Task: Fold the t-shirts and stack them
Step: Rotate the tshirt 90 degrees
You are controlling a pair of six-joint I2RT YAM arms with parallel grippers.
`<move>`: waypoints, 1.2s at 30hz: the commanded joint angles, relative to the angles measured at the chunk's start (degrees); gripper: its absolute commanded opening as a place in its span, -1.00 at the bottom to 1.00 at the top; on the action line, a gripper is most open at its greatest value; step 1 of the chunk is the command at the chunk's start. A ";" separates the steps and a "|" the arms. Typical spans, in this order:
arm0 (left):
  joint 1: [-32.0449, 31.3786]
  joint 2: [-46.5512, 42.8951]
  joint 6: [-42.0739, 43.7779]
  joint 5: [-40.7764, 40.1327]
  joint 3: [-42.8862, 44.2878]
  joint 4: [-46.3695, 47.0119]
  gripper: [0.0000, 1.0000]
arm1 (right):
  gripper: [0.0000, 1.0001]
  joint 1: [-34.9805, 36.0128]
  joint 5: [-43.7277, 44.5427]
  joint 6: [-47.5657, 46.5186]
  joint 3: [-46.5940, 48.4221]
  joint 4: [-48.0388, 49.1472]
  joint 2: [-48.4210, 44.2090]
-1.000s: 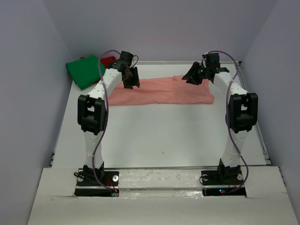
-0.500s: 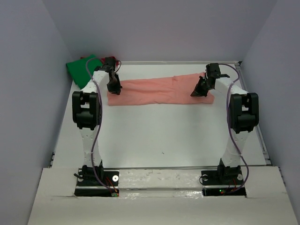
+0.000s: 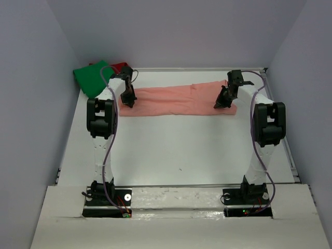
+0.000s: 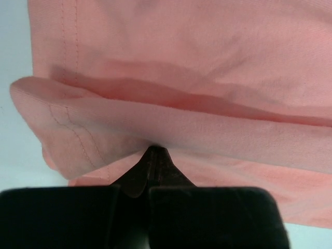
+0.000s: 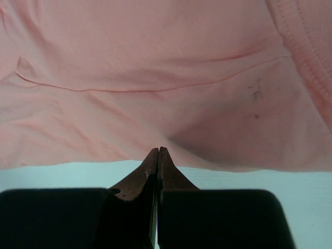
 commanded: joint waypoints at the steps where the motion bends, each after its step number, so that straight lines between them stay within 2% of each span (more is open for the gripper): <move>1: 0.19 1.24 -0.50 -3.75 -1.20 -2.69 -1.00 | -1.00 -0.14 3.20 -1.19 4.32 -1.18 2.05; 12: -0.34 -2.89 -1.46 -4.63 -9.19 -2.60 -1.00 | -1.00 -0.14 5.31 -1.19 17.15 -4.96 11.45; 20: -3.41 -6.40 -3.04 -4.89 -15.35 -2.52 -1.00 | -1.00 -0.14 4.26 -0.66 23.22 -5.58 16.99; 27: -9.64 -10.45 -5.94 -2.61 -22.03 -2.51 -1.00 | -1.00 -0.67 0.66 0.56 32.09 -6.37 23.23; 36: -22.83 -18.44 -11.92 2.22 -32.74 -4.36 -1.00 | -0.98 -0.67 -7.43 4.26 39.92 -1.01 31.23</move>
